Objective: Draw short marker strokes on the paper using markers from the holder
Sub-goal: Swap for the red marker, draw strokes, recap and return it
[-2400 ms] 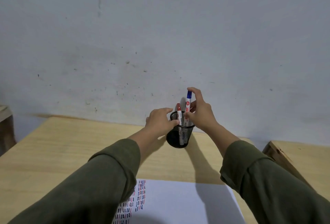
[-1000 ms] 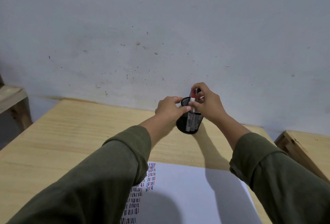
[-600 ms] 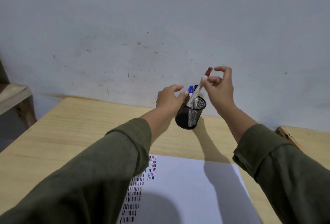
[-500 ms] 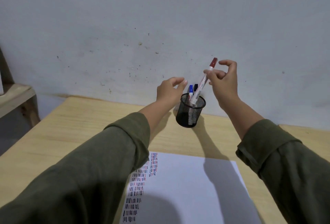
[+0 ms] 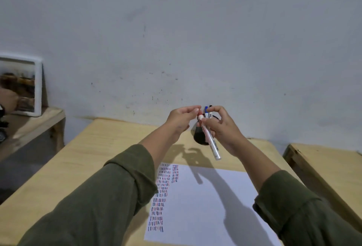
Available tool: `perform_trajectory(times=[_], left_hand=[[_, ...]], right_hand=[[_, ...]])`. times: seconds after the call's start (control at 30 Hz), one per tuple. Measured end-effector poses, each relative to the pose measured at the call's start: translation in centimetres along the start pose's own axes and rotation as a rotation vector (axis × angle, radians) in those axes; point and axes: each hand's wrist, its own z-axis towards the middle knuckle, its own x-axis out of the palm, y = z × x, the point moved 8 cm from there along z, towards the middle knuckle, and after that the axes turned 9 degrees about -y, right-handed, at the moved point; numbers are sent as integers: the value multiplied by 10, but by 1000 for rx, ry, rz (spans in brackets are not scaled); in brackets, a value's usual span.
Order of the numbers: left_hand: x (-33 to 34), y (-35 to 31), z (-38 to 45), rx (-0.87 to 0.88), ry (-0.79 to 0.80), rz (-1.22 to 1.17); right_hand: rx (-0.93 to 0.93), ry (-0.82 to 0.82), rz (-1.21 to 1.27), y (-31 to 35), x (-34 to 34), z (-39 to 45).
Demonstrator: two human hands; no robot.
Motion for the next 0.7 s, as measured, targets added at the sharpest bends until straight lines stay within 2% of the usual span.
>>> perform_trajectory(times=[0.2, 0.33, 0.47, 0.7], left_hand=[[-31, 21, -36, -146, -247, -210], [-41, 31, -60, -170, -341, -268], [-32, 33, -80, -143, -282, -199], [-13, 30, -96, -13, -42, -299]], right_hand=[[115, 148, 236, -4, 10, -49], [138, 57, 506, -13, 7, -72], [118, -106, 493, -23, 14, -80], [162, -170, 693, -25, 18, -88]])
